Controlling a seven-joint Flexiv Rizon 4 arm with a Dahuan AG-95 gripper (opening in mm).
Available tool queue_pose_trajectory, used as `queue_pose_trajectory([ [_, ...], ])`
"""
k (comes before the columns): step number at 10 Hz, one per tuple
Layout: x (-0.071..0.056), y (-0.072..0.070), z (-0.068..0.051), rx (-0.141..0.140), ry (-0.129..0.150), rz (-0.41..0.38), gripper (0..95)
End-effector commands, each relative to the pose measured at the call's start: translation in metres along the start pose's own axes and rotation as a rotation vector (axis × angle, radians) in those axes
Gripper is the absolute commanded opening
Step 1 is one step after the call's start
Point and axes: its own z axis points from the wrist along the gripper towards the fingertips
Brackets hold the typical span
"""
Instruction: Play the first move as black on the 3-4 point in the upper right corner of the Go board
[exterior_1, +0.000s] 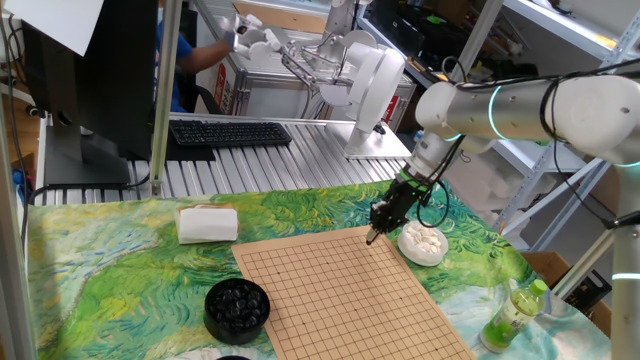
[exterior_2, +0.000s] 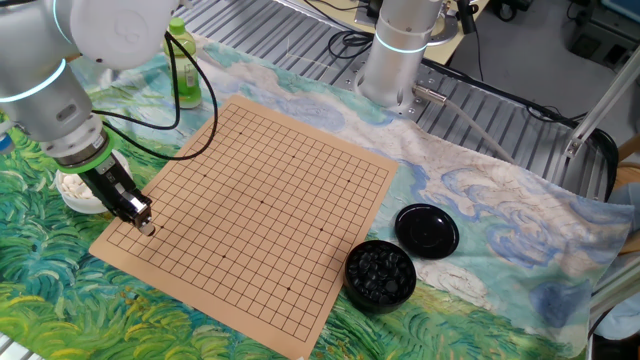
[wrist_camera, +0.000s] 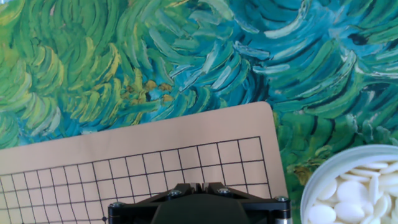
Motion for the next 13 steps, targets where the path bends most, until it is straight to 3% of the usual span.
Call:
queue_pose_trajectory([
  [1, 0.0037, 0.0009, 0.0000, 0.017, 0.006, 0.019, 0.0],
  [2, 0.0037, 0.0009, 0.0000, 0.017, 0.017, 0.025, 0.0],
  [8, 0.0037, 0.0009, 0.0000, 0.034, 0.016, 0.009, 0.0],
  [13, 0.0045, 0.0012, -0.0007, 0.026, 0.008, 0.015, 0.0],
])
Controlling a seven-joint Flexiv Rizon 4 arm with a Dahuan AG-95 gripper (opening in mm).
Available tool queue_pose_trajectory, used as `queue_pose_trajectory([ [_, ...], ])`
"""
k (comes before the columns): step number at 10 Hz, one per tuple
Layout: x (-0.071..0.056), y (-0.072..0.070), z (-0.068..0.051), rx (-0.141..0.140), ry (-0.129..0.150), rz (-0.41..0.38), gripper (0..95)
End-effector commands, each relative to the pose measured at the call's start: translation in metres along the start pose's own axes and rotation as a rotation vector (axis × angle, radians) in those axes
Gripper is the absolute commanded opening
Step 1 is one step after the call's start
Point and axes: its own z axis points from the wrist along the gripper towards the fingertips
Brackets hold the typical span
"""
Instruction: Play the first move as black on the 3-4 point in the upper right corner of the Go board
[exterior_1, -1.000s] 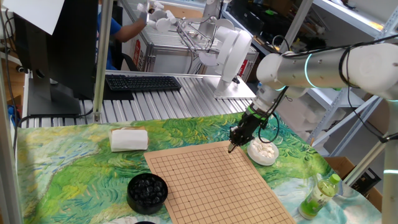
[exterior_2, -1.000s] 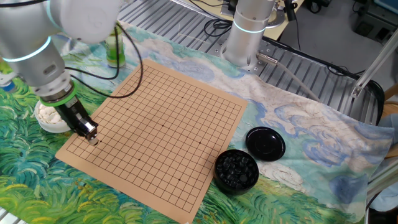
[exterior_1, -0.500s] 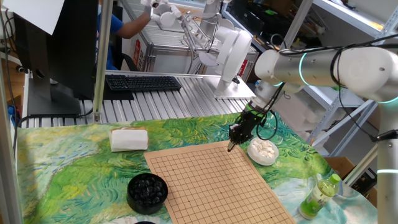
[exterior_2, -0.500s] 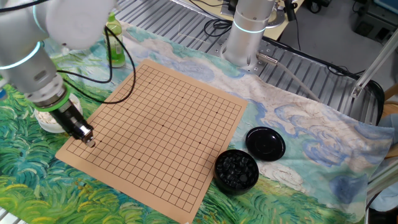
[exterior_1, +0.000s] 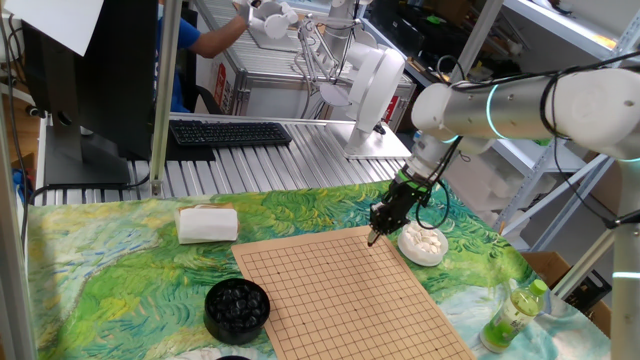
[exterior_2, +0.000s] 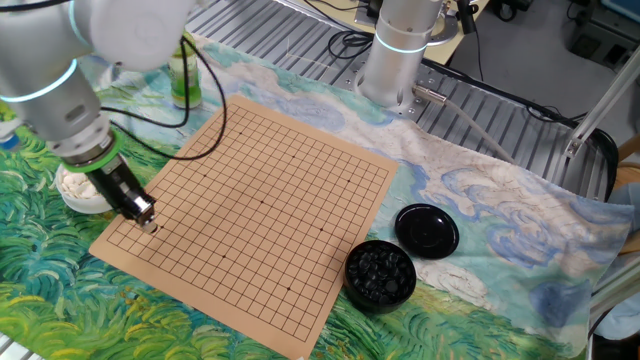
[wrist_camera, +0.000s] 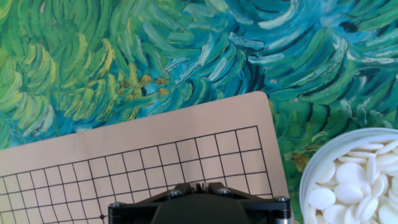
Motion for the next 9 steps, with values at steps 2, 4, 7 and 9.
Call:
queue_pose_trajectory([
  [2, 0.003, 0.001, 0.001, 0.018, -0.023, -0.015, 0.0],
  [4, -0.001, 0.003, 0.007, 0.021, -0.037, -0.017, 0.0],
  [7, -0.006, 0.005, 0.014, 0.023, -0.039, -0.004, 0.0],
  [9, -0.008, 0.004, 0.015, 0.022, -0.036, 0.008, 0.0],
])
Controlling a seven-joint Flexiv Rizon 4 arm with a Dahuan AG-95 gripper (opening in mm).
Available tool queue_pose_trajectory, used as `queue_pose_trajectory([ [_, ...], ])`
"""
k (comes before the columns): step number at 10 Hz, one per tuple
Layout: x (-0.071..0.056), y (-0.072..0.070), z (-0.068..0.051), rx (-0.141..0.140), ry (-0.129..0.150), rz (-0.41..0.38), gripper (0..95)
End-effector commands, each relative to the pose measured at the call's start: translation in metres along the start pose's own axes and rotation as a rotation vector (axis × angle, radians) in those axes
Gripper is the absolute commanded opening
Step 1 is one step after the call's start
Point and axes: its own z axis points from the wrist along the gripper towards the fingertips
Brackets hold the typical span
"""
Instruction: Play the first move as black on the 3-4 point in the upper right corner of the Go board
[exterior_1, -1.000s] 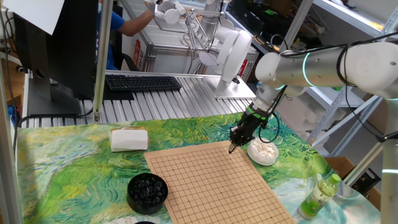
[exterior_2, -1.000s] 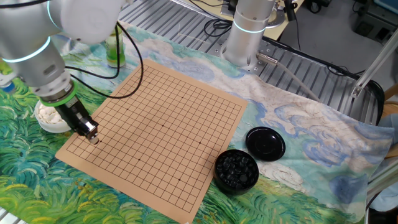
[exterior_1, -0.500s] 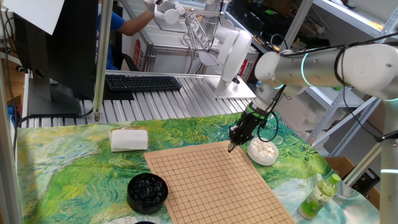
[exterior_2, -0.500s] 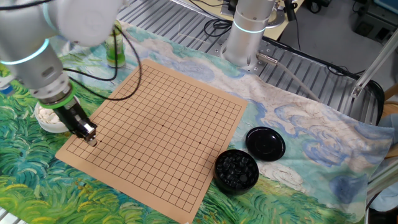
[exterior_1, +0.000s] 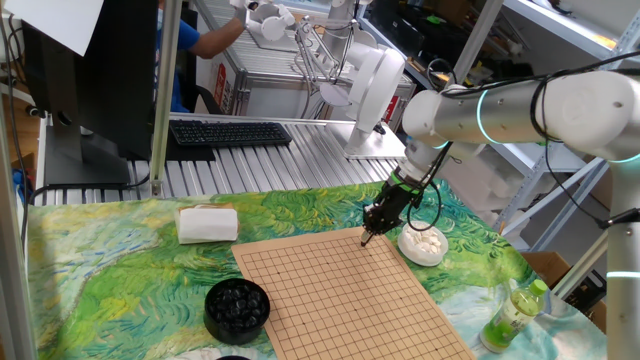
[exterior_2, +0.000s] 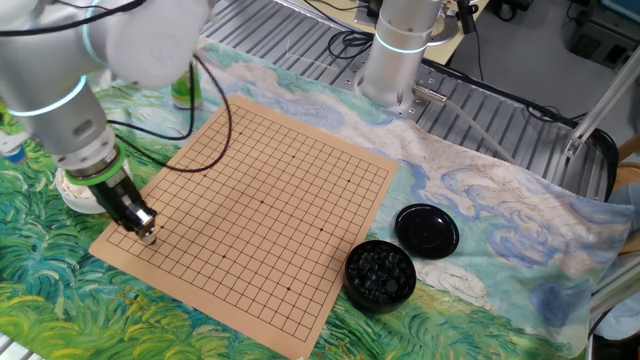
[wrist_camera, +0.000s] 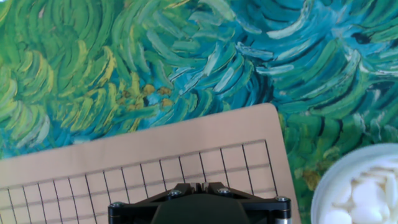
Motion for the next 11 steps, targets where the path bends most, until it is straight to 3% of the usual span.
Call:
queue_pose_trajectory([
  [1, 0.0032, 0.0004, -0.0007, 0.004, -0.002, 0.010, 0.0],
  [11, 0.0043, -0.0003, -0.0024, -0.029, 0.022, 0.034, 0.0],
])
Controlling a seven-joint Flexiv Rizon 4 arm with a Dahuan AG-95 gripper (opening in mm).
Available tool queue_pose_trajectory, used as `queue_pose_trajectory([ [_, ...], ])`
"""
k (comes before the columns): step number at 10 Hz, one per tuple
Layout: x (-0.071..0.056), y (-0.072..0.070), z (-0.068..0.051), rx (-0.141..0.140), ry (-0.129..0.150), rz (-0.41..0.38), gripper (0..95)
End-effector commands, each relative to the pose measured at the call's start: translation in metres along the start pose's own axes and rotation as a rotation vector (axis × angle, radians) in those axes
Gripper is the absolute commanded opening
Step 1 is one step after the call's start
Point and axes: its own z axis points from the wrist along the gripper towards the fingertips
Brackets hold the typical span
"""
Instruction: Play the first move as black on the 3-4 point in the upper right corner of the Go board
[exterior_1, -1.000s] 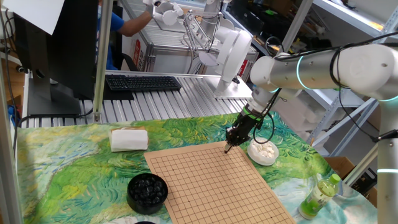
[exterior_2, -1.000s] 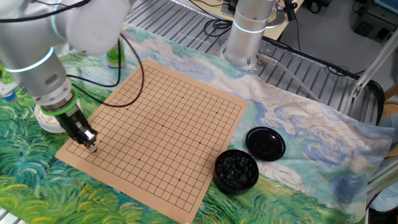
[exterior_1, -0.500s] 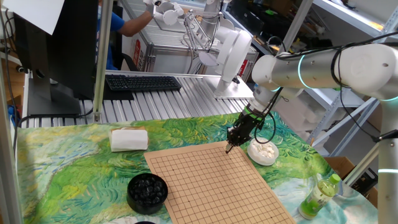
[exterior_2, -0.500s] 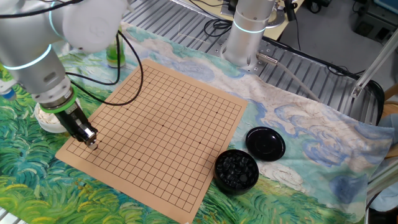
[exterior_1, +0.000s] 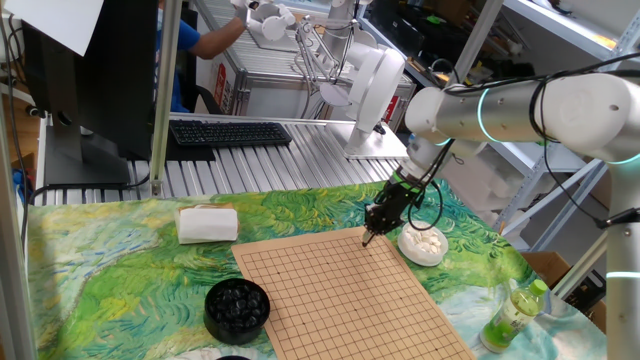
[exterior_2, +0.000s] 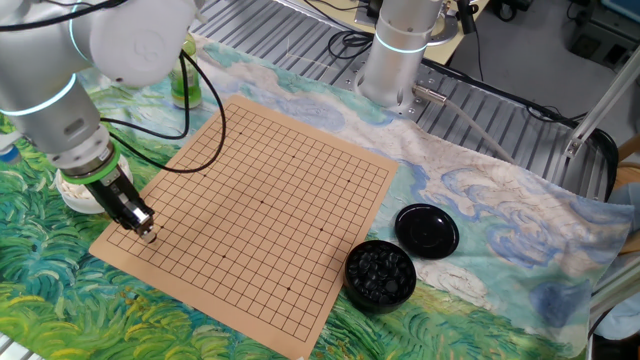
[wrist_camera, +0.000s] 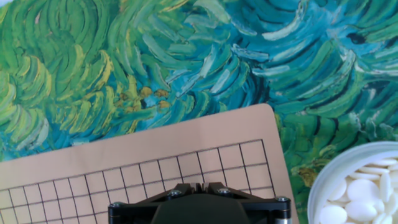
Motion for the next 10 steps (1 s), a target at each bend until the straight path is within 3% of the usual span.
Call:
queue_pose_trajectory([
  [1, -0.0013, 0.0005, 0.0005, -0.012, 0.003, 0.001, 0.0],
  [10, -0.0003, 0.0023, 0.0038, 0.002, 0.010, -0.002, 0.0],
])
